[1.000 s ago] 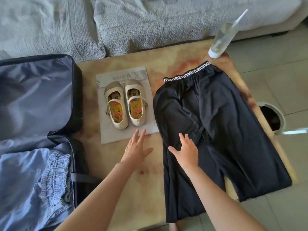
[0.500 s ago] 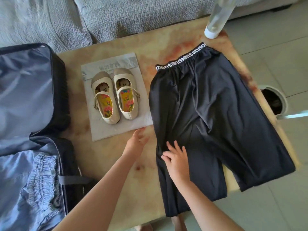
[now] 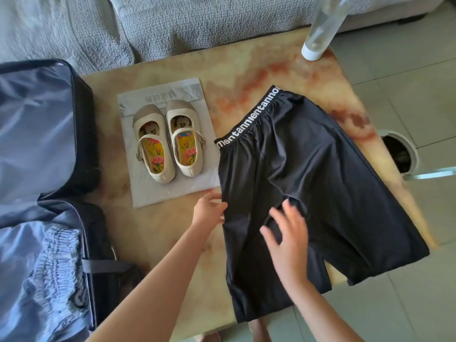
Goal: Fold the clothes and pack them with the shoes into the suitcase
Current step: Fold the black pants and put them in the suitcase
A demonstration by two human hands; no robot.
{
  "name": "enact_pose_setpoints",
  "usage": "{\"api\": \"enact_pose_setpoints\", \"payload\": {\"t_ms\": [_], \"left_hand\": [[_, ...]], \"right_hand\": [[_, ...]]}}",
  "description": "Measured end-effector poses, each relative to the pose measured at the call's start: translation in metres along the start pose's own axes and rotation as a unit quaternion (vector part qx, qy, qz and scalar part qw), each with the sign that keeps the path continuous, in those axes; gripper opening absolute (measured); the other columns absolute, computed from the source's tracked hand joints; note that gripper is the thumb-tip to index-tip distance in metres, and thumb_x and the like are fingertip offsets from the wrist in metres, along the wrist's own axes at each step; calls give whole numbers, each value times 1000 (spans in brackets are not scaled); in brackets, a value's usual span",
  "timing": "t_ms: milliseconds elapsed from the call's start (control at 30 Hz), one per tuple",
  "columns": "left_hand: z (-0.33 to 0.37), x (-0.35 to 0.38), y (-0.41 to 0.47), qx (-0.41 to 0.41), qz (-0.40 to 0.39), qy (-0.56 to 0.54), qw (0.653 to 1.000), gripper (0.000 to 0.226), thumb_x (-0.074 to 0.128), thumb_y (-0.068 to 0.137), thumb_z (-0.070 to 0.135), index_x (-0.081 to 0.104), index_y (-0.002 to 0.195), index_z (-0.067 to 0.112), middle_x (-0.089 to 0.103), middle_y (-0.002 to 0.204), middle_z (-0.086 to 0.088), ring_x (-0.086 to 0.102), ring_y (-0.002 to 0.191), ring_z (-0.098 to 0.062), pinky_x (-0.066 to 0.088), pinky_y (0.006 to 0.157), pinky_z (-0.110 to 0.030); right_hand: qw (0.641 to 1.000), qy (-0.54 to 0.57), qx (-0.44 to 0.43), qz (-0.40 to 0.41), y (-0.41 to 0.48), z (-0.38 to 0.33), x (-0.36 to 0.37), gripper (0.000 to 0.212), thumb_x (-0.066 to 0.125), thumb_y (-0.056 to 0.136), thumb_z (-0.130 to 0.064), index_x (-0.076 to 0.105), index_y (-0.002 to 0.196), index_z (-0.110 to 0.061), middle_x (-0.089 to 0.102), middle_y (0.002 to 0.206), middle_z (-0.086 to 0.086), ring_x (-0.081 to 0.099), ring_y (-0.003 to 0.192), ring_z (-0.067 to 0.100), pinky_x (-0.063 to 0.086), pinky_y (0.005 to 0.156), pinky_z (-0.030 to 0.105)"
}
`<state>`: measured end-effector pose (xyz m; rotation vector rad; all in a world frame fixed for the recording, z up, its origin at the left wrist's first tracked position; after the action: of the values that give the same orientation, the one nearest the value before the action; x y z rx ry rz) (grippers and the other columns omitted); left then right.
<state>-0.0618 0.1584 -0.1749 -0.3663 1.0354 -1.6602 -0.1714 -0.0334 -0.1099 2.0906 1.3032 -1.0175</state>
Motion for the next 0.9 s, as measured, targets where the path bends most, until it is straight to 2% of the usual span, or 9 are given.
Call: {"api": "enact_pose_setpoints", "payload": {"t_ms": [67,167,267,367,467,600,733,800,900], "left_hand": [[-2,6,-7,2,-48,67,997,17,59,88,6,61,105,6,64,87,-9,65,82,-25,58,76,-39],[-24,37,-35,-30,-251,191,949,6,62,86,5,60,86,11,66,75,-2,66,68,-12,56,81,-39],[-48,39,-49,-81,-334,279,897,12,63,89,17,66,99,12,70,92,-2,66,81,-8,58,75,-30],[-40,0,-20,-128,-129,182,966,24,52,95,32,57,99,9,66,92,-6,63,77,-19,50,65,-28],[10,-43,1,24,94,184,978,39,58,91,36,47,119,12,58,115,-4,59,102,-25,45,78,-33],[18,-27,15,24,45,57,997,61,66,88,31,38,137,11,54,132,-6,53,117,-22,43,94,-32],[11,-17,22,8,42,70,997,47,71,84,22,49,125,13,62,100,-2,60,97,-20,48,84,-32],[2,-3,19,-17,0,21,1000,35,68,84,11,57,118,8,64,87,-4,63,85,-21,54,82,-36],[-5,-1,17,-16,2,21,1000,19,67,84,11,68,103,8,66,88,-4,61,84,-19,53,89,-39]], "right_hand": [[994,-43,104,13,35,19,-7,67,63,88,-44,37,146,-23,22,158,6,11,145,35,18,111,58],[968,18,236,-85,63,52,15,87,61,87,-49,6,152,-35,4,161,-2,-9,146,36,6,110,65],[954,66,239,-166,59,57,44,81,63,89,-39,12,152,-34,15,159,-5,-10,146,32,0,114,60],[969,28,157,-190,40,55,52,68,64,89,-19,32,148,-29,21,157,-6,-8,147,31,1,116,57],[973,-10,80,-218,20,55,56,50,60,90,-6,52,135,-27,31,153,-7,-2,147,30,3,117,54],[980,106,122,-115,28,62,24,39,57,91,-9,62,123,-31,58,134,-6,31,141,17,27,115,49],[963,192,188,-12,64,67,-6,52,59,92,-15,45,141,-26,50,137,-5,54,116,11,46,97,33],[969,143,199,-30,80,69,-3,62,61,91,-27,33,147,-32,40,142,-6,53,114,13,47,91,35],[970,93,194,-114,89,61,19,62,62,88,-41,37,144,-37,52,130,-3,45,123,18,36,105,52]]}}
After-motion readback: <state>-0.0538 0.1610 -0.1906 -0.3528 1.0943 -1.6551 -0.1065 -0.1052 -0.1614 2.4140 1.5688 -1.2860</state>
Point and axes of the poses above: each hand's wrist, its own y-axis towards the middle knuckle, its own x-axis out of the palm, z = x × y, the point moved 10 cm from there along y, towards the middle knuckle
